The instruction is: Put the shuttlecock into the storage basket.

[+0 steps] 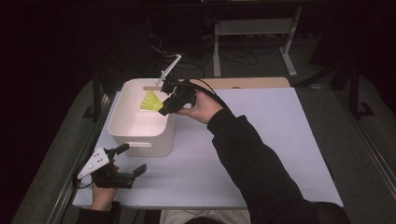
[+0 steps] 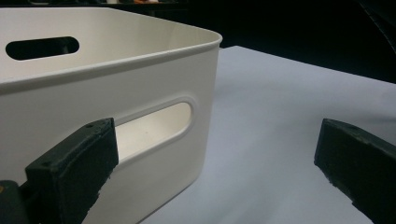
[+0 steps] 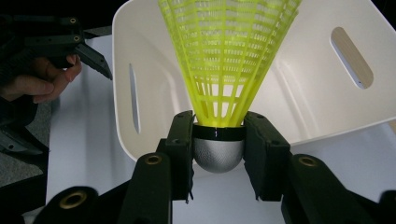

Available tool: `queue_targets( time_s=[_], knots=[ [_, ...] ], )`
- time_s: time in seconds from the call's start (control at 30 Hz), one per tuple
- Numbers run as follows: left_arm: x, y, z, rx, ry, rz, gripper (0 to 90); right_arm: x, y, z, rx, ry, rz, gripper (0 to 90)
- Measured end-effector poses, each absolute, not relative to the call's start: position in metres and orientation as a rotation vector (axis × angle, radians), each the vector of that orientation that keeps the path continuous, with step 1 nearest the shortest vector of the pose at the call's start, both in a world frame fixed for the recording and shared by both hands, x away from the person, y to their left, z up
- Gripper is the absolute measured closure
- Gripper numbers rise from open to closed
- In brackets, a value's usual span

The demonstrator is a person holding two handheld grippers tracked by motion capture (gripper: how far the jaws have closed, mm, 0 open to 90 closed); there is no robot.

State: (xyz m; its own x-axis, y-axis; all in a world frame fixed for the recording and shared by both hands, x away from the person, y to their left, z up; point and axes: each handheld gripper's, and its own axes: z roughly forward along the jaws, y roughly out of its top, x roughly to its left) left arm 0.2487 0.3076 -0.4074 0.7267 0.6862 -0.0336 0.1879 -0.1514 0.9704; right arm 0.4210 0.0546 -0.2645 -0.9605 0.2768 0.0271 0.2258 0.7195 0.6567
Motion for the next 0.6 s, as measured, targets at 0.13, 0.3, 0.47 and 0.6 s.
queue_targets(
  time_s=[0.13,0.3,0.47,0.6],
  knots=[
    [0.249,0.308,-0.407,1.702,0.703,0.504,0.0,0.421,0.059,-0.265,0.404,2.849,1.076,63.3],
    [0.249,0.308,-0.407,1.702,0.702,0.504,0.0,0.421,0.063,-0.266,0.387,2.852,1.082,63.3],
    [0.249,0.308,-0.407,1.703,0.702,0.504,0.0,0.421,0.068,-0.269,0.382,2.863,1.081,63.3],
    [0.249,0.308,-0.407,1.702,0.701,0.504,0.0,0.42,0.073,-0.272,0.377,2.873,1.077,63.3]
  ],
)
